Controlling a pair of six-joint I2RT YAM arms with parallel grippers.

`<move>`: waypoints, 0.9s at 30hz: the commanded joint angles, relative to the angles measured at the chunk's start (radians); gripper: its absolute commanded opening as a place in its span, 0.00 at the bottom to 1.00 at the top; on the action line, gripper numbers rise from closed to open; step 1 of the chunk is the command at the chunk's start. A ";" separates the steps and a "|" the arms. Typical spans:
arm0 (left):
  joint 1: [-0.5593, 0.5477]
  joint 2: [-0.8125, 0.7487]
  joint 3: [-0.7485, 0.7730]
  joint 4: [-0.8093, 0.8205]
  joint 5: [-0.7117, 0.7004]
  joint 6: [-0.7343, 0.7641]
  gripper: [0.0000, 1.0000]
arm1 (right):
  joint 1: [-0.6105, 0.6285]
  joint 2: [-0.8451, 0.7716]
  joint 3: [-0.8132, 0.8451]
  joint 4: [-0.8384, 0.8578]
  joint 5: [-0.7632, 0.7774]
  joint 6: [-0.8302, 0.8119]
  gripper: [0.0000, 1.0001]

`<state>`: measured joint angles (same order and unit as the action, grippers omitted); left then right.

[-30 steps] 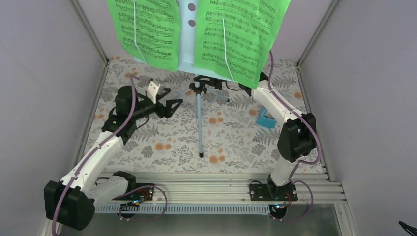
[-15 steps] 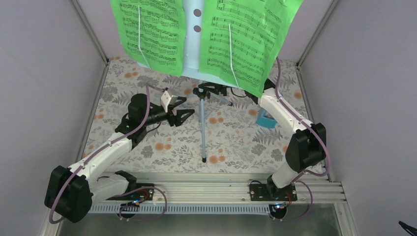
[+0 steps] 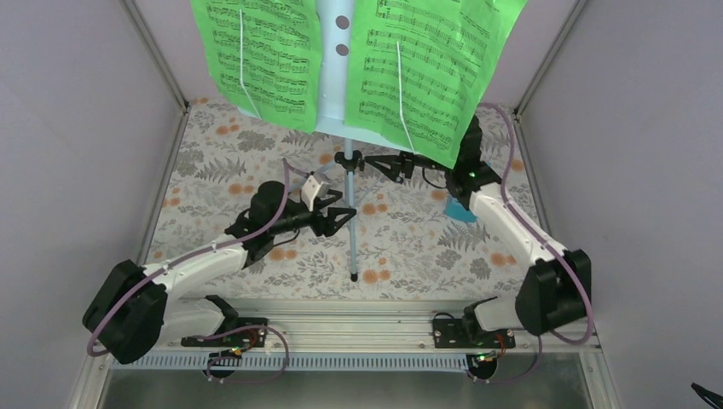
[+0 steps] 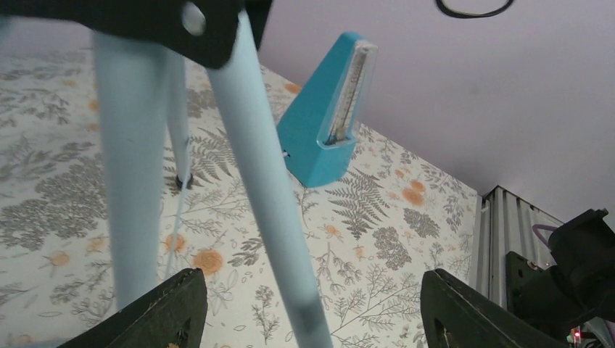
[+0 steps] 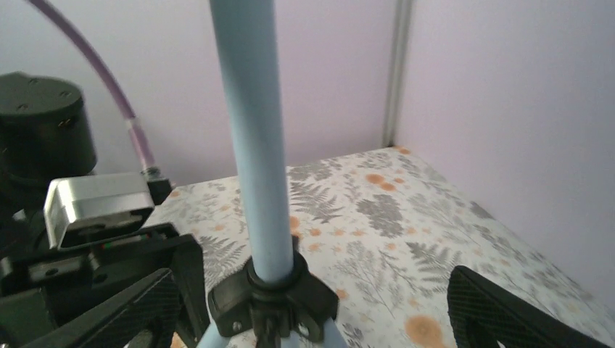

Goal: Pack up the instrument practice props

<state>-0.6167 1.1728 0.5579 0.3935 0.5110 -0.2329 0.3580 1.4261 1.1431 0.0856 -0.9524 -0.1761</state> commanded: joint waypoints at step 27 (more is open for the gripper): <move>-0.064 0.349 0.168 0.364 -0.181 -0.121 0.02 | -0.033 -0.593 -0.425 -0.052 0.612 0.468 1.00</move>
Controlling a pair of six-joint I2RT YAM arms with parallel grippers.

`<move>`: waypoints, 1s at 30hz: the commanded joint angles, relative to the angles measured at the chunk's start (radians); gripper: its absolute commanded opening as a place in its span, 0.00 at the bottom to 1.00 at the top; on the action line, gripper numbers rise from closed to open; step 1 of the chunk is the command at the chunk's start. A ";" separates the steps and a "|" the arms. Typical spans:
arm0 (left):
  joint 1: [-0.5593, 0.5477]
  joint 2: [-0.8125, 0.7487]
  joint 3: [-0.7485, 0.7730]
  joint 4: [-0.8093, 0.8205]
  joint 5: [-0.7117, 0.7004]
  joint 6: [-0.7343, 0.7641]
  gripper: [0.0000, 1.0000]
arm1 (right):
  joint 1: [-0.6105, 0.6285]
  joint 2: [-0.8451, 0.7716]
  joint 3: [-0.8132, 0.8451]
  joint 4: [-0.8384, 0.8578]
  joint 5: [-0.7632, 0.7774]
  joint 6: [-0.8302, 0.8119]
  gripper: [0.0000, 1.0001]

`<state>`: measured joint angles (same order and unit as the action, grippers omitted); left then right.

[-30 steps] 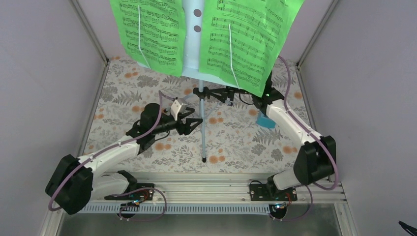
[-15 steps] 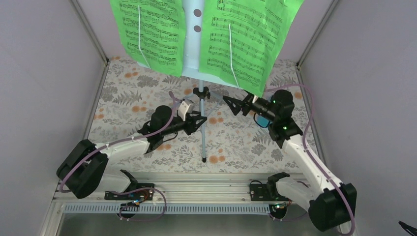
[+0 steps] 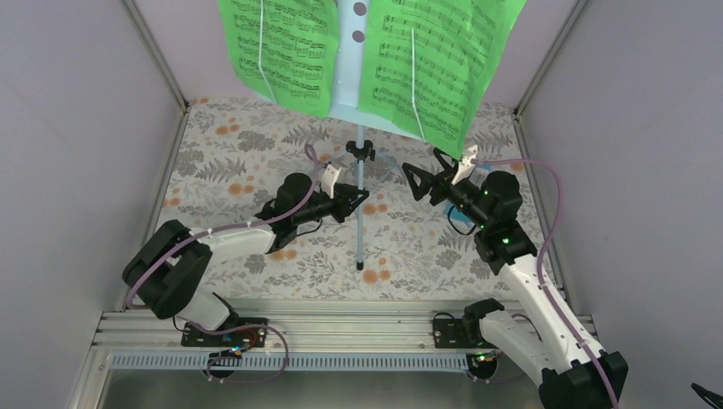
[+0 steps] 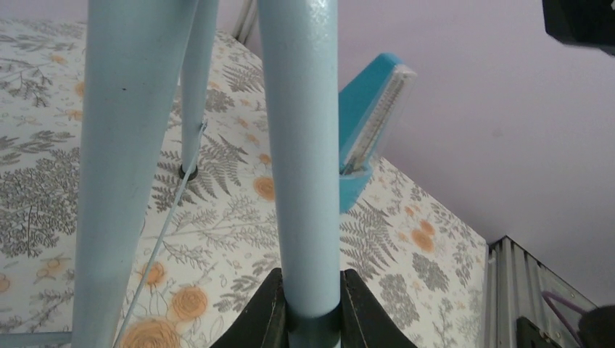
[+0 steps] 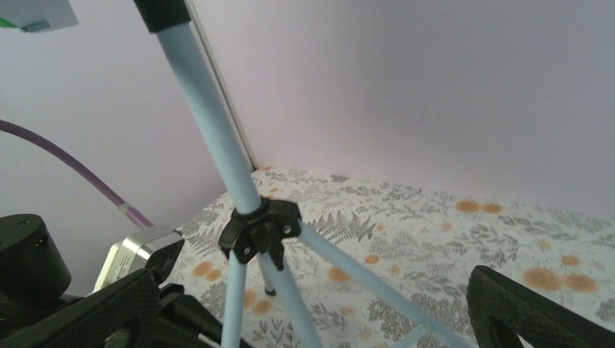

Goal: Pack up the instrument practice props

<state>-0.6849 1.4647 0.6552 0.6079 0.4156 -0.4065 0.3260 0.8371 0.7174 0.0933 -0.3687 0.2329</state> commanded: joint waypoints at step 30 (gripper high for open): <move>0.004 -0.082 0.031 0.057 -0.317 0.081 0.88 | 0.133 0.026 -0.155 -0.005 -0.010 0.154 0.93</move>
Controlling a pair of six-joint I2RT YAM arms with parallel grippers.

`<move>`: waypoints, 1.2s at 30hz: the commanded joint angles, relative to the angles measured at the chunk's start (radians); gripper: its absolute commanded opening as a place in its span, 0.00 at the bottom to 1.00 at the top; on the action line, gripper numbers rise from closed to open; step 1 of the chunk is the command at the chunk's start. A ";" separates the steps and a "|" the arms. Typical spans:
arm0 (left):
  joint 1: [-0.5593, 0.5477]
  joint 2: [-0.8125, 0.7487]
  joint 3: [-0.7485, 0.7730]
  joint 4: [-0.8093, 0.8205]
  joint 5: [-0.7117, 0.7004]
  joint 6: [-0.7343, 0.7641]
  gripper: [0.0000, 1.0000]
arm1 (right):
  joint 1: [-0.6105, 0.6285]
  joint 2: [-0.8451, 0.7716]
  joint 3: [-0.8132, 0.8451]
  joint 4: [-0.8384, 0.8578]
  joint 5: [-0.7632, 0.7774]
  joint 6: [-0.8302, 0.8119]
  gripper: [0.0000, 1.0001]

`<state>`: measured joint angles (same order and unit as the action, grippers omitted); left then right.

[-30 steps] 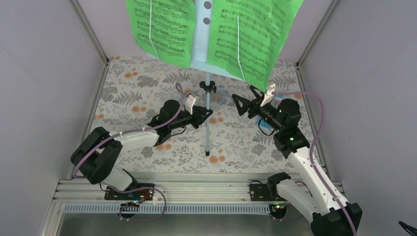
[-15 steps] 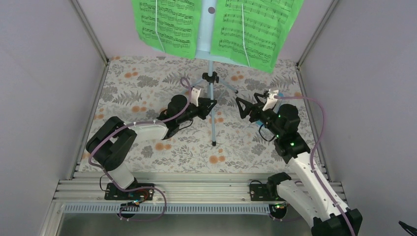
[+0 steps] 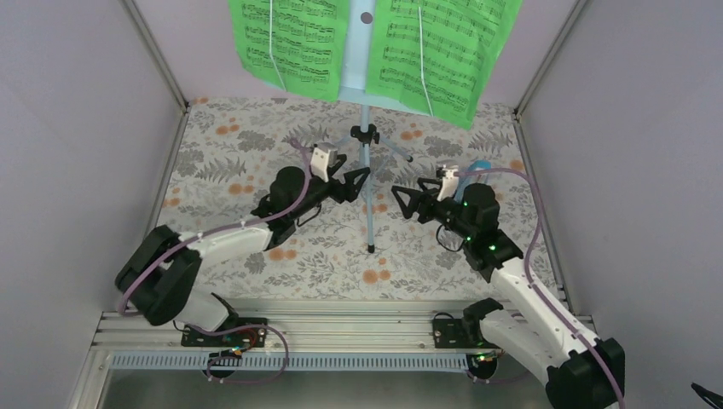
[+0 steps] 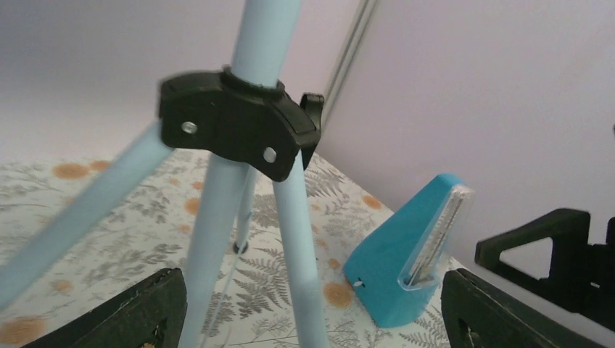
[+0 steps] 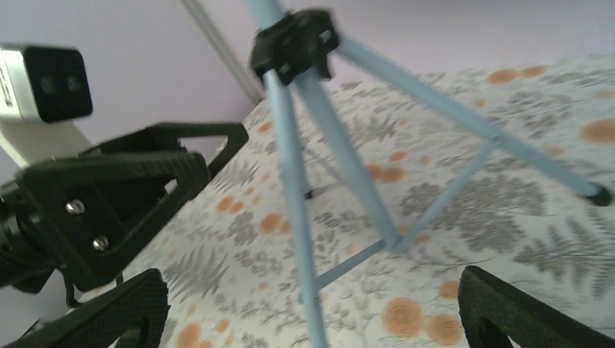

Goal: Pack up the instrument practice props

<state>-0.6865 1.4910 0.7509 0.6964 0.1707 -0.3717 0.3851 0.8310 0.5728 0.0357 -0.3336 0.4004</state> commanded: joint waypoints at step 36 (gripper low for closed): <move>0.854 -0.276 0.751 -0.619 0.663 -0.038 0.83 | 0.554 0.671 1.214 -0.284 0.183 0.013 0.86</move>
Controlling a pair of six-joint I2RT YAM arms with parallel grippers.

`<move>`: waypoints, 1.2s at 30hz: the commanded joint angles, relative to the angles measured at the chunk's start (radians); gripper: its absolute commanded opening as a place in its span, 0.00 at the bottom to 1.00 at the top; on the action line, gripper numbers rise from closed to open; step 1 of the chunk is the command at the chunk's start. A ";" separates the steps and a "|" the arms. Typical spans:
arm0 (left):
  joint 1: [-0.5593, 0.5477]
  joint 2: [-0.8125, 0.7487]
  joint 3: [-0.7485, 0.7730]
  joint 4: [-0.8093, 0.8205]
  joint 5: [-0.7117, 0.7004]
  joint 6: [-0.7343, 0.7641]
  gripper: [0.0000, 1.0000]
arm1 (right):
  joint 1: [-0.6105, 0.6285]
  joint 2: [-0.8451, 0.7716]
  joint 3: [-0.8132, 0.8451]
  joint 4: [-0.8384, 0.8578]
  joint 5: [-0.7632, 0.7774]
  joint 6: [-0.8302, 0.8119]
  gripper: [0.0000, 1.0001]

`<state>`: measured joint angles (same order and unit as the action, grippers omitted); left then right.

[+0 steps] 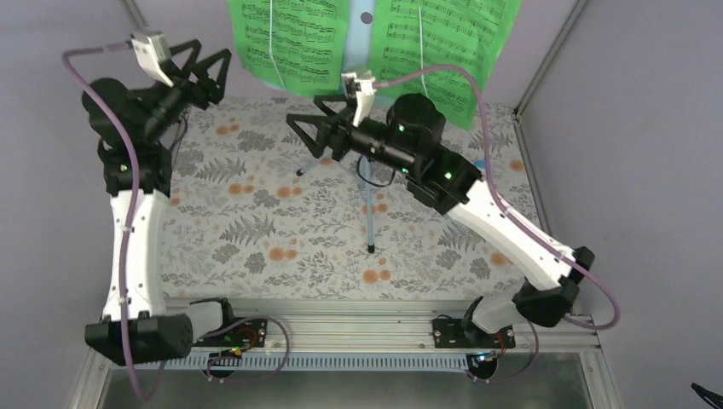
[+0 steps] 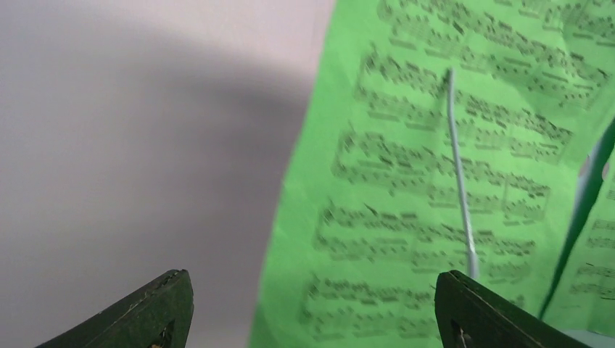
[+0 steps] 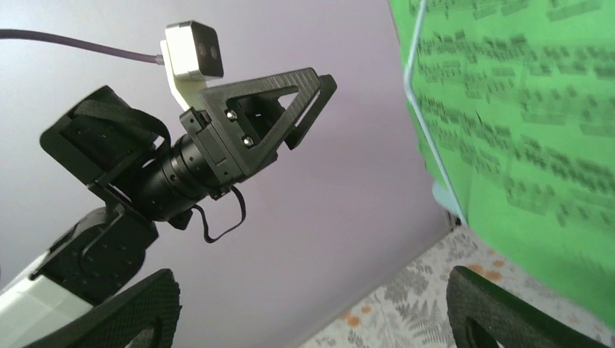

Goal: Pack up the instrument practice props

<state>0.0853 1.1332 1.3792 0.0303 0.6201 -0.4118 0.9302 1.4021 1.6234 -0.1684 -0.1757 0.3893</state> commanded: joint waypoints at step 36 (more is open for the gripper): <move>0.039 0.575 0.841 -0.168 0.534 0.121 0.66 | 0.009 0.484 0.634 -0.101 0.125 0.023 0.76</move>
<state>0.1238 1.7061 2.2105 -0.1040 1.1500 -0.3283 0.9302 1.8668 2.2166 -0.2905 -0.0826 0.4160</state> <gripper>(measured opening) 0.680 0.758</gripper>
